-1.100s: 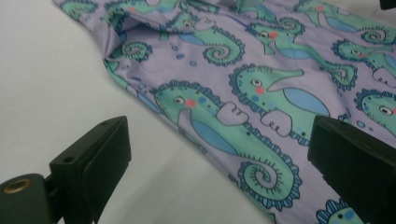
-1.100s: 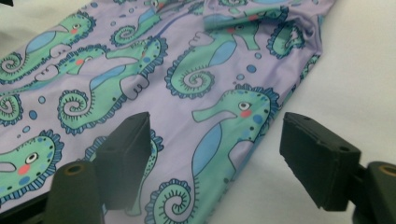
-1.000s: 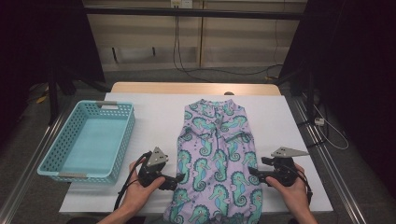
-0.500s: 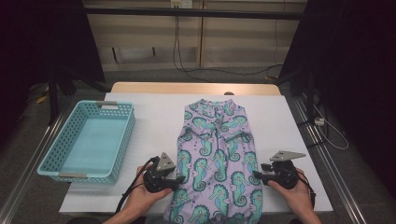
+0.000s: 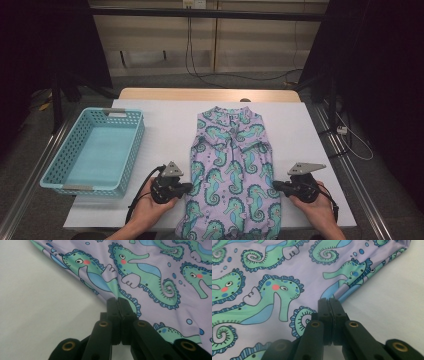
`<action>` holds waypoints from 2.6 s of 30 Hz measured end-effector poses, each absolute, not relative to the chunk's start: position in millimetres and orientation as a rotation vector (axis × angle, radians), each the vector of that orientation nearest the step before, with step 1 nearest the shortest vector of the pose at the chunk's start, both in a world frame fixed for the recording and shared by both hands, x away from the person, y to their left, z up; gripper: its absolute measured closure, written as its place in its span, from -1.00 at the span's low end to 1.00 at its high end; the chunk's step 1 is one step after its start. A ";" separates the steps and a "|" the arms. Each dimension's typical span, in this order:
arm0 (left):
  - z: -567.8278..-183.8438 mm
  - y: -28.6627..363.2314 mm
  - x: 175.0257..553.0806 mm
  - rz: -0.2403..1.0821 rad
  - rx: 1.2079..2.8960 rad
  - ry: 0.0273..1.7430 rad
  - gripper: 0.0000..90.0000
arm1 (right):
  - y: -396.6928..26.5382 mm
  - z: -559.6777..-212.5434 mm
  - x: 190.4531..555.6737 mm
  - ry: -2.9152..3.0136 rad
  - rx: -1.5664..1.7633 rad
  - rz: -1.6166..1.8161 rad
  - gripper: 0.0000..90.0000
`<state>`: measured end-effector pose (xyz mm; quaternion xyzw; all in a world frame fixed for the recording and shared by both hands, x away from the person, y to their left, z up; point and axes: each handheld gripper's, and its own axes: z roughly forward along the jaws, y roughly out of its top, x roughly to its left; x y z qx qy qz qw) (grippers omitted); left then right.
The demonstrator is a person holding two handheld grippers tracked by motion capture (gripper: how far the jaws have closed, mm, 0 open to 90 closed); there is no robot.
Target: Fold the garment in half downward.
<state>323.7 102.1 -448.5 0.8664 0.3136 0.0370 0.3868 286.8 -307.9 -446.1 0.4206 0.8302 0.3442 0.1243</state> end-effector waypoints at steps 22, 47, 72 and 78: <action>-438.7 129.1 285.6 0.017 2.214 0.731 0.96 | -298.6 -439.1 246.4 2.522 1.062 1.077 0.96; -418.0 99.6 389.5 0.263 1.949 0.836 -0.62 | -302.0 -420.0 351.6 2.207 1.227 1.154 -0.23; -433.4 70.2 501.8 0.333 1.882 1.012 -0.70 | -302.0 -439.2 506.2 2.228 1.452 0.983 -0.43; -441.2 68.1 511.7 0.326 1.924 1.021 -0.70 | -303.1 -445.0 518.4 2.260 1.432 1.010 0.08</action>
